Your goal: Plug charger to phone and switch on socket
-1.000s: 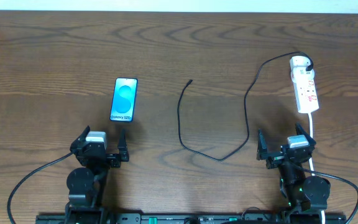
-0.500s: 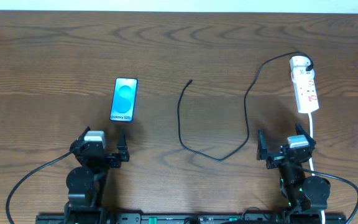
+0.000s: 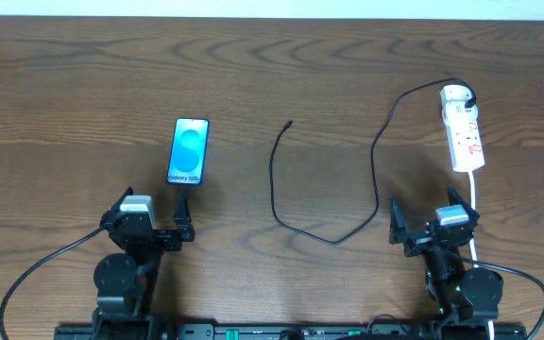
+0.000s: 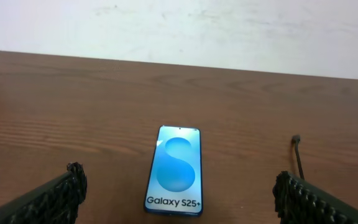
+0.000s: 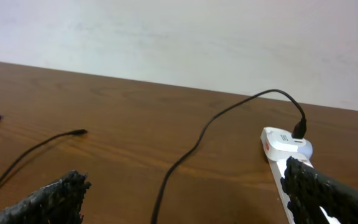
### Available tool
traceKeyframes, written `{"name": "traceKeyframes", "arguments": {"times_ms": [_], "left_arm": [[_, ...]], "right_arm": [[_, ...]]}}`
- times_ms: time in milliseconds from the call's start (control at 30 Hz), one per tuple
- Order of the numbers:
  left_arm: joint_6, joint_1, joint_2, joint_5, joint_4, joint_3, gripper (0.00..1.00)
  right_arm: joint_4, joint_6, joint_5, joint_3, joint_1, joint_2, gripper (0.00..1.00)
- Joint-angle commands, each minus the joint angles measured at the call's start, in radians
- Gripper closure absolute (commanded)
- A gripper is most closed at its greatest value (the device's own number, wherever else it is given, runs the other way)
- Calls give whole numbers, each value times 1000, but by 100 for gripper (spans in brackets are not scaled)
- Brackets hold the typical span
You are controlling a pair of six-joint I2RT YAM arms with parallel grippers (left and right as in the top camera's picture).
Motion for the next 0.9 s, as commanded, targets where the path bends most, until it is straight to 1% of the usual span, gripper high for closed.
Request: {"name": "traceKeyframes", "arguments": {"times_ms": [0, 200, 400, 533, 733, 867], "left_arm": [[-13, -5, 27, 21, 0, 56, 2], [-13, -5, 103, 56, 1, 100, 2], [-14, -5, 192, 65, 0, 163, 2], [-21, -5, 260, 91, -28, 223, 2], [-21, -5, 386, 146, -117, 340, 2], [-21, -5, 468, 172, -164, 423, 2]], "right_arm": [[2, 28, -31, 40, 3, -5, 1], [-3, 28, -39, 69, 3, 10, 1], [-20, 29, -66, 126, 3, 80, 1], [-55, 29, -67, 196, 3, 171, 1], [-117, 28, -126, 340, 3, 352, 1], [-187, 28, -138, 459, 3, 487, 1]]}}
